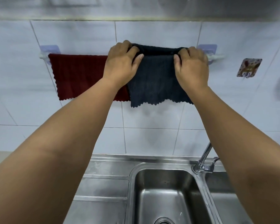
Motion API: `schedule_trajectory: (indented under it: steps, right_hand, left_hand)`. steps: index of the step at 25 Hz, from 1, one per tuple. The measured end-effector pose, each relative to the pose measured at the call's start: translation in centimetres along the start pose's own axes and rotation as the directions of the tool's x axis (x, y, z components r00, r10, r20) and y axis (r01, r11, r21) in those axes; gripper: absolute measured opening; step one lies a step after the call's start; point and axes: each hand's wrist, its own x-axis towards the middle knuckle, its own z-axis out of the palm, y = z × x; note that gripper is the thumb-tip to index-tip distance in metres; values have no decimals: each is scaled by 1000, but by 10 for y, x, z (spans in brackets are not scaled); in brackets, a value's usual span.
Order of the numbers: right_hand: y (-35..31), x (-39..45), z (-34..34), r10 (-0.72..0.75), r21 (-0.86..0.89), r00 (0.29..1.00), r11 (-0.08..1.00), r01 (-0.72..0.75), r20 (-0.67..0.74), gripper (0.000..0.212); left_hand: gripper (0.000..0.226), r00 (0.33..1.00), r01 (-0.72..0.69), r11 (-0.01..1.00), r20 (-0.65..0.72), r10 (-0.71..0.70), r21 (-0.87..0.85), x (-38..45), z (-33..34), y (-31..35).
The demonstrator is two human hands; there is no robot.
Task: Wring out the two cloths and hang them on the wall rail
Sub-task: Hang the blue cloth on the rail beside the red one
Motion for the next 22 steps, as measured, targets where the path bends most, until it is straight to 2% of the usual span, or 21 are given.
schedule_trajectory:
  steps: [2, 5, 9, 12, 15, 18, 22]
  right_hand:
    - [-1, 6, 0, 18, -43, 999, 999, -17, 32, 48]
    - [-2, 10, 1, 59, -60, 998, 997, -57, 25, 46]
    - [-2, 10, 2, 70, -62, 997, 996, -69, 11, 43]
    - [-2, 6, 2, 57, -73, 998, 996, -59, -28, 49]
    - [-3, 2, -2, 38, -89, 998, 995, -43, -54, 40]
    - [-2, 0, -5, -24, -99, 998, 995, 19, -50, 31]
    - [-1, 3, -4, 0, -83, 999, 997, -3, -34, 40]
  left_hand:
    - [48, 995, 6, 998, 101, -12, 60, 3, -2, 7]
    - [47, 976, 80, 997, 200, -81, 13, 10, -6, 13]
    - [52, 955, 117, 991, 266, -130, 65, 15, -5, 11]
    - [51, 974, 117, 986, 181, -137, 116, 9, -2, 13]
    - [43, 996, 84, 995, 27, -85, 57, 0, -5, 13]
    - [41, 999, 19, 1000, 29, -19, -4, -6, -8, 12]
    - [42, 1000, 3, 1000, 26, -2, -10, -7, -8, 9]
